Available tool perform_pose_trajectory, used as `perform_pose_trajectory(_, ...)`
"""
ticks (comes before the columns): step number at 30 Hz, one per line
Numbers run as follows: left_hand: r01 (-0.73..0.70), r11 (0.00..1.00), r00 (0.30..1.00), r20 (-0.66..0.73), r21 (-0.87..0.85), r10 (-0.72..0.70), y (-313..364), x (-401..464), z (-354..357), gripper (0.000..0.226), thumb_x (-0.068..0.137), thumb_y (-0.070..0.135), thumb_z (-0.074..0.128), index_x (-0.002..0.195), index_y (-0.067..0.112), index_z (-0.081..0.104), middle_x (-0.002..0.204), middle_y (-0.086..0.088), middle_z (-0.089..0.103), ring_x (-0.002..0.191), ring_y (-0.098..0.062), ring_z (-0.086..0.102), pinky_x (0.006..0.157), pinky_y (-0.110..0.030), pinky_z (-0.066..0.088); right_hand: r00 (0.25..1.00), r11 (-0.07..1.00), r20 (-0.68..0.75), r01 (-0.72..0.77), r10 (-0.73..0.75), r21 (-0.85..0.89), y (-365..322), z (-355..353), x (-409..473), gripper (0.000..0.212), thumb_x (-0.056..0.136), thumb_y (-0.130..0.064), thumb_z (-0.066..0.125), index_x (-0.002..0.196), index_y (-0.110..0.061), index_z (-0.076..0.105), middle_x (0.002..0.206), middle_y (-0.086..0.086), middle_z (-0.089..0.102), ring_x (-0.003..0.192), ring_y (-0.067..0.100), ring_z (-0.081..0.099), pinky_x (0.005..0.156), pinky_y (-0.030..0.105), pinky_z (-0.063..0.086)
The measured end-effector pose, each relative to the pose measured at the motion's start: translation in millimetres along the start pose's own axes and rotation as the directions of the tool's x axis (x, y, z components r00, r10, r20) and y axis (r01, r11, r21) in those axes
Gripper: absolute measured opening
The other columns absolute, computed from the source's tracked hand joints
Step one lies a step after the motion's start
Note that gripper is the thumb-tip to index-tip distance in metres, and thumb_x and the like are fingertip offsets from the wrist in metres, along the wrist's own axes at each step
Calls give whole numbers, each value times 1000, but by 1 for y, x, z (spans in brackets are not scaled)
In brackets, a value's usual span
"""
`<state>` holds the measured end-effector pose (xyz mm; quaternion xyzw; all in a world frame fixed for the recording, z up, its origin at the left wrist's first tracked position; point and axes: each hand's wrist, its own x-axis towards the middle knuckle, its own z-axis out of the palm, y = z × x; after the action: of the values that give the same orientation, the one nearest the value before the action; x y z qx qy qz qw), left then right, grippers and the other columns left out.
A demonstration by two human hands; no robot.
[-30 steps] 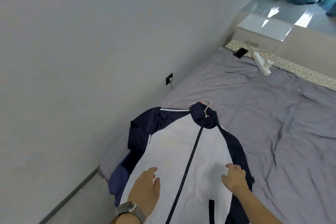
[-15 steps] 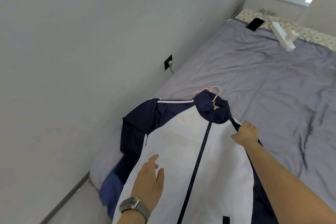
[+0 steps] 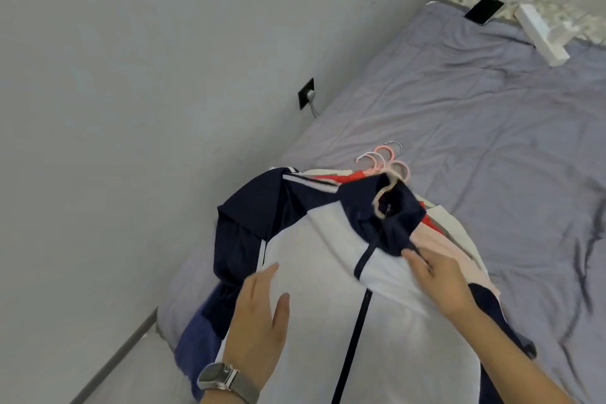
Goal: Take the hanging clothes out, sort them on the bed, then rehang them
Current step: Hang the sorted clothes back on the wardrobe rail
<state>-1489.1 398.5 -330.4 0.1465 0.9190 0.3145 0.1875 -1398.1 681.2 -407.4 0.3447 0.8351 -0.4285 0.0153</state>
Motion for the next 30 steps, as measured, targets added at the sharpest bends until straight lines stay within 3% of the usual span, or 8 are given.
perform_pose_trajectory(5,-170,966,985,64,197,160,6,24,-16,78,76,79,13,143,42,-4,147,31,-7,139,7,-13,113,-24,-8,795,990,602,-6,-80,139,-26,-18,-52,50,91,-40,56,49,-28,31,50,-10,25,50,3,25,51,19,19)
perform_pose_trajectory(8,-250,931,956,219,266,194,11,30,-20,85,63,87,-10,123,48,35,125,34,37,127,12,24,115,-33,-1,724,988,687,-51,-65,147,-34,-36,-55,53,95,-27,53,47,-28,30,52,-8,21,53,5,21,53,20,18)
perform_pose_trajectory(11,-193,960,970,189,203,155,16,29,-18,69,64,89,-6,75,38,40,67,14,43,82,-3,44,89,-25,23,848,971,530,-122,-7,207,-28,-46,-34,43,90,-41,52,50,-29,43,52,-12,36,53,6,33,53,18,27)
perform_pose_trajectory(13,-151,970,972,210,191,110,19,23,-13,65,63,88,4,71,33,38,63,10,39,79,-7,43,83,-26,23,973,984,227,-88,52,153,-17,-45,-3,22,91,-40,54,84,-25,68,76,-12,62,73,8,56,69,19,41)
perform_pose_trajectory(16,-137,962,964,253,235,75,23,16,-5,57,66,77,7,74,32,41,64,10,40,76,-4,45,80,-28,20,980,989,-186,-92,70,-115,7,-42,51,32,83,-25,67,114,-18,61,93,0,64,90,25,60,78,31,41)
perform_pose_trajectory(20,-124,959,969,239,253,62,24,13,4,50,66,73,5,69,35,37,64,10,43,75,-2,44,78,-28,19,979,865,48,-151,197,-478,33,-8,79,36,86,-26,51,121,-17,51,125,12,52,112,33,50,92,42,44)
perform_pose_trajectory(24,-109,957,976,213,269,51,23,9,3,48,64,73,5,67,36,35,63,12,43,76,0,44,76,-26,18,998,691,-42,-67,54,-719,21,18,63,22,94,-16,43,116,-14,49,124,10,52,112,27,49,90,39,45)
perform_pose_trajectory(30,-159,980,985,90,121,149,8,-5,-2,36,75,73,26,72,41,42,72,19,48,72,1,46,79,-27,31,972,957,30,236,-234,-171,1,-7,5,27,91,-38,49,67,-28,39,63,-12,42,59,5,38,55,28,35)
